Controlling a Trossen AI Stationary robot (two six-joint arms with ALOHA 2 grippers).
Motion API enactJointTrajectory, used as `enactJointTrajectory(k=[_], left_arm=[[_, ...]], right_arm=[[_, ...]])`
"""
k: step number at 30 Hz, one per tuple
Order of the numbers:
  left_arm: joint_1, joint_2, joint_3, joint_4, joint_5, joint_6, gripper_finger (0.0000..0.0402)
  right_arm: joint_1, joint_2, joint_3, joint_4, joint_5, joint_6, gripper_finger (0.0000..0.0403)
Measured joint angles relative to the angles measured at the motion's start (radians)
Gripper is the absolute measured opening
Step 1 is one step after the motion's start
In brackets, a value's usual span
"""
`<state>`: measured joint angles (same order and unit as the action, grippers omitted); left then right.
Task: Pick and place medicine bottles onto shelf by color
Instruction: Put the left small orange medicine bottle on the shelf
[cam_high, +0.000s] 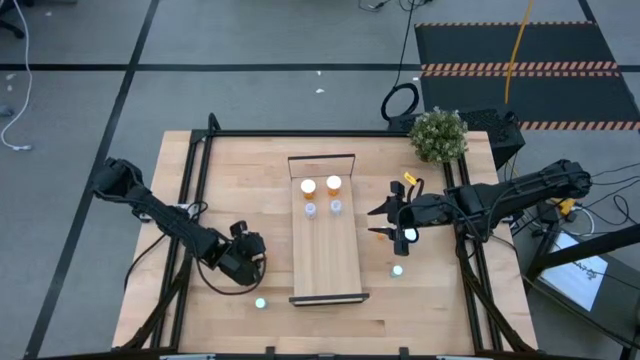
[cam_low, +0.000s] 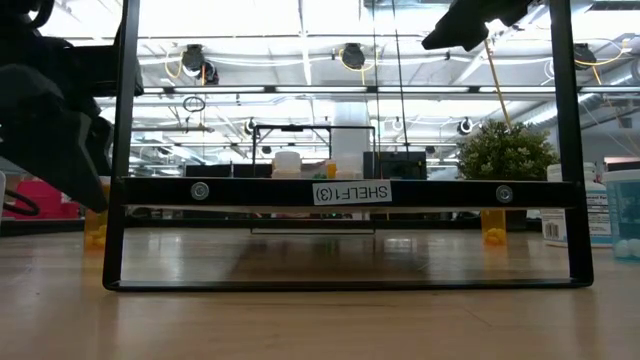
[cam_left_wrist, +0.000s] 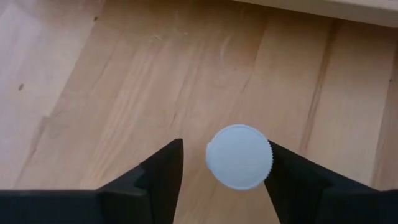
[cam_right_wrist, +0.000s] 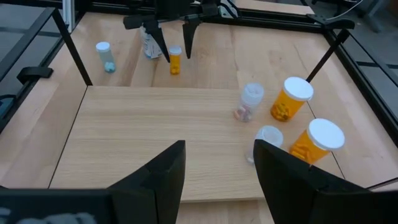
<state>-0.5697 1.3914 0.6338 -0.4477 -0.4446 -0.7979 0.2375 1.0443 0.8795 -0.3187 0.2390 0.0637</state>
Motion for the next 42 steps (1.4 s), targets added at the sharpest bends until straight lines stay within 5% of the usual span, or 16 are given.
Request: enactJointTrajectory(k=[14,32,42], left_arm=[[-0.004,0.0,0.033,-0.003,0.008,0.031,0.0232],[-0.004,0.0,0.034,-0.005,0.022,0.044,0.0129],[-0.001,-0.041,0.109,-0.084,0.029,0.085,0.0122]], right_arm=[[0.0,0.0,0.0,0.0,0.0,0.0,0.0183],[0.0,0.0,0.0,0.0,0.0,0.0,0.0183],[0.0,0.0,-0.001,0.0,0.0,0.0,0.0183]])
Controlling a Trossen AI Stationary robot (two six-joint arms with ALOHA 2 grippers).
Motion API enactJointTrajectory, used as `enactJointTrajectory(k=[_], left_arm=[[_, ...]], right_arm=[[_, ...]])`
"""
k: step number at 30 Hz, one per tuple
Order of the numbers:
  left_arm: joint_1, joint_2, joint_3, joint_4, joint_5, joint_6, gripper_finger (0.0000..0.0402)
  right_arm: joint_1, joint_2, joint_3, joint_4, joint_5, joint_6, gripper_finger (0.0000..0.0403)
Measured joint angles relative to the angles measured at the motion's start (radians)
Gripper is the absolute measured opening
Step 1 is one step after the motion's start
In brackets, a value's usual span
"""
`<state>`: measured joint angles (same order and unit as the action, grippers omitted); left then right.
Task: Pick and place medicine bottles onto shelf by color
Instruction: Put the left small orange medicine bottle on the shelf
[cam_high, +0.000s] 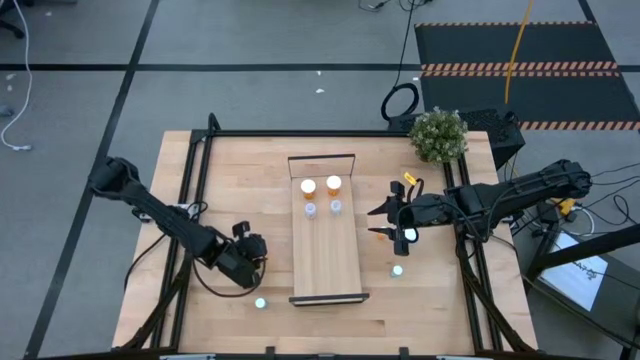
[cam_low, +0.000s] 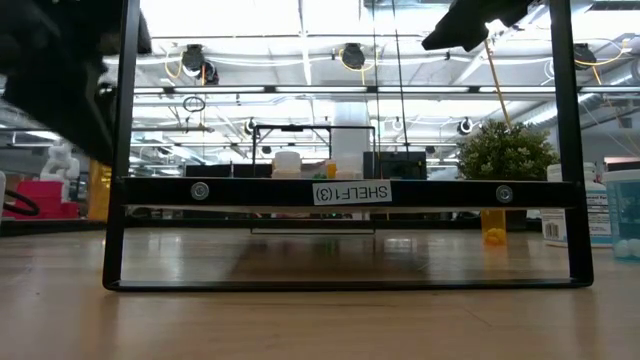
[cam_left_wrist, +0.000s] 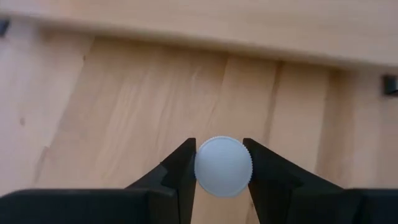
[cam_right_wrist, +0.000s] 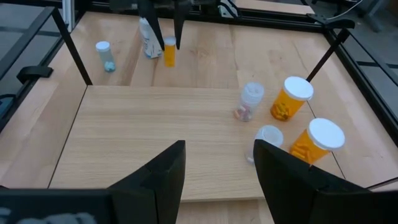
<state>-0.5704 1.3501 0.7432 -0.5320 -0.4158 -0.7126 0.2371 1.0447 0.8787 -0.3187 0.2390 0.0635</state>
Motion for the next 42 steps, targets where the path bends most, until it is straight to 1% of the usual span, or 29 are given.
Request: enactJointTrajectory(k=[8,14,20,23,26,28,33,37,42], left_arm=[[0.049,-0.004,0.163,-0.109,0.001,0.15,0.0121],[0.114,-0.004,0.265,-0.109,0.001,0.308,0.0121],[0.188,-0.004,0.342,-0.103,0.052,0.423,0.012],[0.215,-0.001,0.359,-0.094,0.081,0.465,0.012],[0.24,0.013,0.364,-0.087,0.087,0.501,0.012],[0.258,0.029,0.364,-0.059,0.1,0.524,0.012],[0.288,0.083,0.364,0.028,0.115,0.593,0.012],[0.313,0.131,0.364,0.069,0.148,0.631,0.012],[0.345,0.191,0.364,0.068,0.15,0.649,0.012]], right_arm=[[0.0,0.0,0.0,0.0,0.0,0.0,0.0183],[0.0,0.0,0.0,0.0,0.0,0.0,0.0183],[0.0,0.0,0.0,0.0,0.0,0.0,0.0183],[0.0,0.0,0.0,0.0,0.0,0.0,0.0183],[0.0,0.0,0.0,0.0,0.0,-0.005,0.0183],[0.0,0.0,0.0,0.0,0.0,-0.006,0.0183],[0.0,0.0,0.0,0.0,0.0,-0.008,0.0183],[0.0,0.0,0.0,0.0,0.0,-0.008,0.0183],[0.0,0.0,0.0,0.0,0.0,-0.008,0.0183]])
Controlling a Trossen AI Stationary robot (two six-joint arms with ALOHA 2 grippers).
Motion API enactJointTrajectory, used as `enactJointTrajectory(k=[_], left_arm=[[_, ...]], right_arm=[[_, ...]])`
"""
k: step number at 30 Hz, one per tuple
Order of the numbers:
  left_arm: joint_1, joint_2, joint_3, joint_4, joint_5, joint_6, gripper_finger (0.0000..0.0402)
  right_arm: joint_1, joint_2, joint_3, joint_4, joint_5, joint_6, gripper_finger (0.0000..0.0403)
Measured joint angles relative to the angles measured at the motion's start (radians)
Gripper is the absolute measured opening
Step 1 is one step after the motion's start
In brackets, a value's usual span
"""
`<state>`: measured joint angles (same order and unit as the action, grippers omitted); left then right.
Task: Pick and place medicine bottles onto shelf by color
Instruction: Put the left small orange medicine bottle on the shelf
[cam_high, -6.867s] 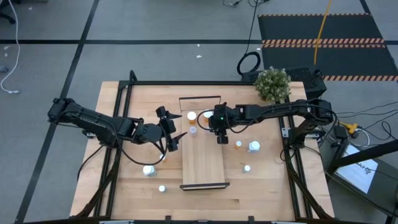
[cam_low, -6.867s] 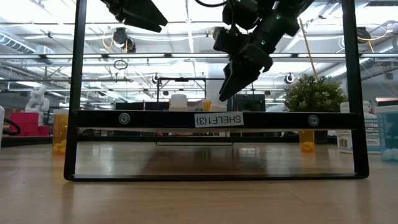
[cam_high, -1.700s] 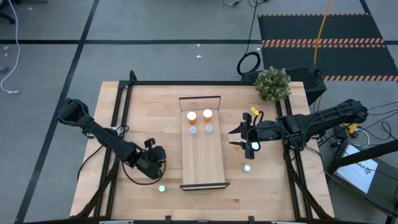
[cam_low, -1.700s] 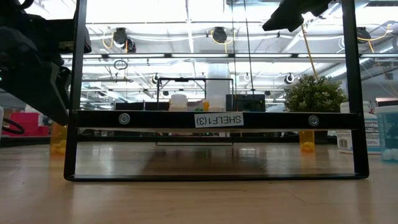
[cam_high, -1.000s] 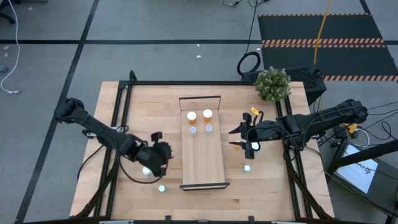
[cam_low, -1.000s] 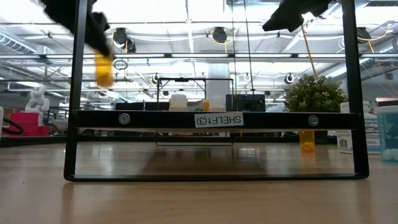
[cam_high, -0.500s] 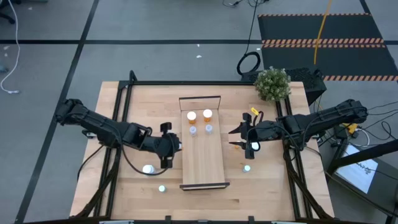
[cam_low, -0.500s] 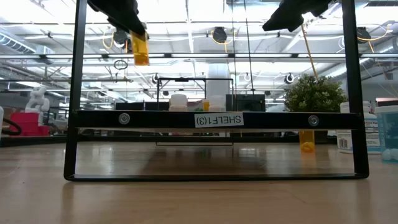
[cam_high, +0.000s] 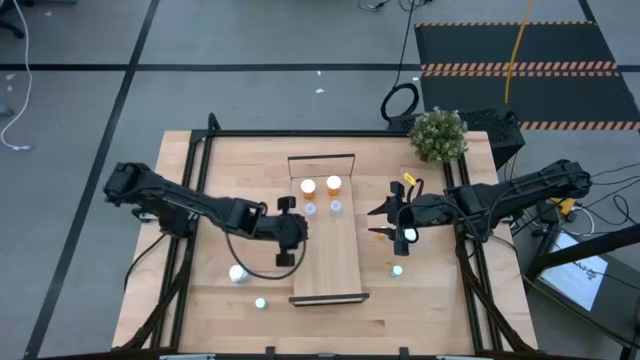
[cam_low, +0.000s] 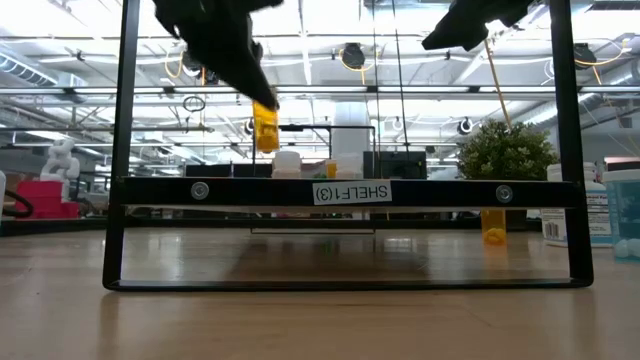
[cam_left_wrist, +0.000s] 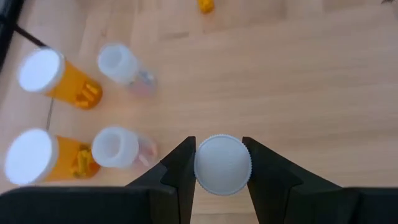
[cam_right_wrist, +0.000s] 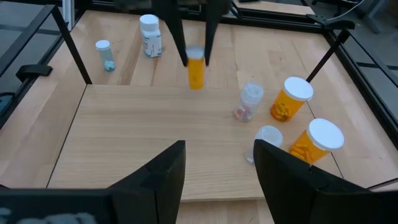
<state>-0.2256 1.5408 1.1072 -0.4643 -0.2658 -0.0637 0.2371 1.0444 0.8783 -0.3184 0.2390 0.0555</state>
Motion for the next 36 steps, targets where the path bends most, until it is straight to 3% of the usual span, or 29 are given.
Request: enactJointTrajectory(k=[10,30,36], left_arm=[[0.037,0.102,0.0,0.053,0.004,0.018,0.012],[0.062,0.146,0.0,0.083,0.006,0.059,0.012],[0.062,0.147,0.0,0.077,0.007,0.06,0.0152]], right_arm=[[0.0,0.0,0.0,0.0,0.0,0.0,0.0183],[0.0,0.0,0.0,0.0,0.0,-0.004,0.0183],[0.0,0.0,0.0,0.0,0.0,-0.004,0.0183]])
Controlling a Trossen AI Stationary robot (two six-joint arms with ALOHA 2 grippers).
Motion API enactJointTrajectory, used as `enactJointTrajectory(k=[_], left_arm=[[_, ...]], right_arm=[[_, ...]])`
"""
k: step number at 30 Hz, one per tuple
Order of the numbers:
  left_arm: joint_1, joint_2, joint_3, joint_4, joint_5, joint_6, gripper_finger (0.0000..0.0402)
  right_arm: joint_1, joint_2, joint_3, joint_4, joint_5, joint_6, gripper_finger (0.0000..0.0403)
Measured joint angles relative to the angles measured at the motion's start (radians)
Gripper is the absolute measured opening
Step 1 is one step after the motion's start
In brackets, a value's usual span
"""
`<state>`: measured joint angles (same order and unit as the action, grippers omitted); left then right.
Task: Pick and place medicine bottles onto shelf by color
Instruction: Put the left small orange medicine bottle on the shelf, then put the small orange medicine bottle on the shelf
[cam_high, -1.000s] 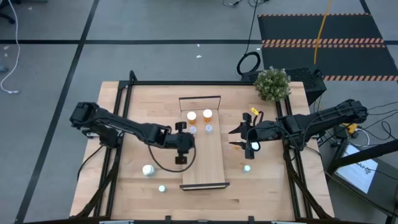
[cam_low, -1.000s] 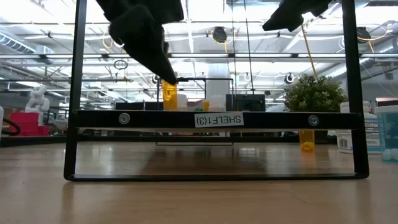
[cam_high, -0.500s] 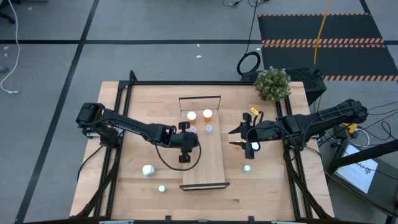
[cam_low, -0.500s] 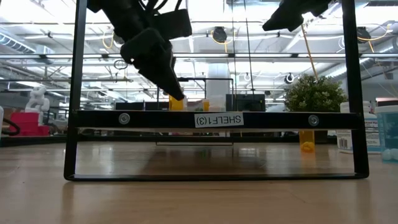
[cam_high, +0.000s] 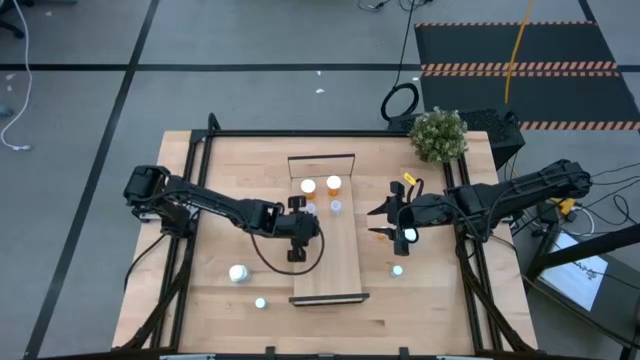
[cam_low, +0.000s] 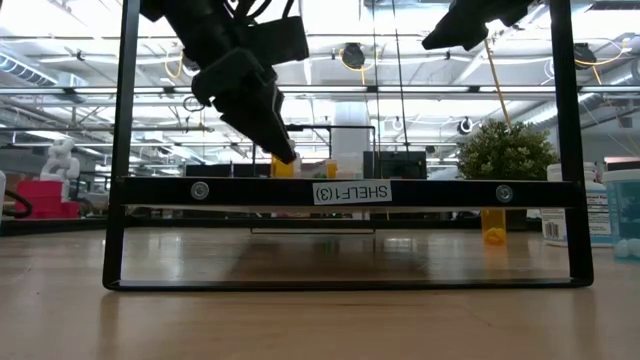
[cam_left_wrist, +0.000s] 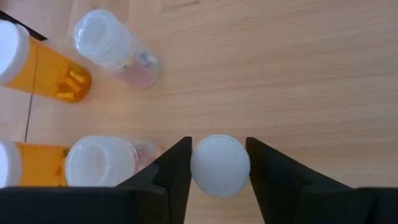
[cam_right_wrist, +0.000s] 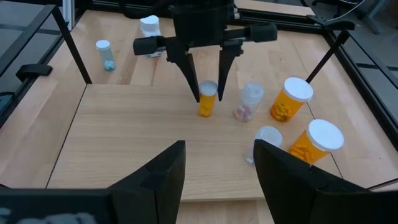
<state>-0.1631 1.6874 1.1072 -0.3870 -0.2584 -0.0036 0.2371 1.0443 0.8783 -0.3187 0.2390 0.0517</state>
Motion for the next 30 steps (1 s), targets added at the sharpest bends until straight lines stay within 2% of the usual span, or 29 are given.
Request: enactJointTrajectory(k=[8,16,30], left_arm=[[-0.002,0.0,0.0,0.04,0.0,0.008,0.0208],[-0.004,-0.016,-0.002,0.074,-0.003,0.03,0.022],[-0.029,-0.291,-0.002,0.051,-0.114,0.077,0.0218]], right_arm=[[0.0,0.0,0.0,0.0,0.0,0.0,0.0183],[0.0,0.0,-0.003,0.002,0.0,0.016,0.0183],[0.0,0.0,-0.138,0.02,0.027,0.2,0.0185]])
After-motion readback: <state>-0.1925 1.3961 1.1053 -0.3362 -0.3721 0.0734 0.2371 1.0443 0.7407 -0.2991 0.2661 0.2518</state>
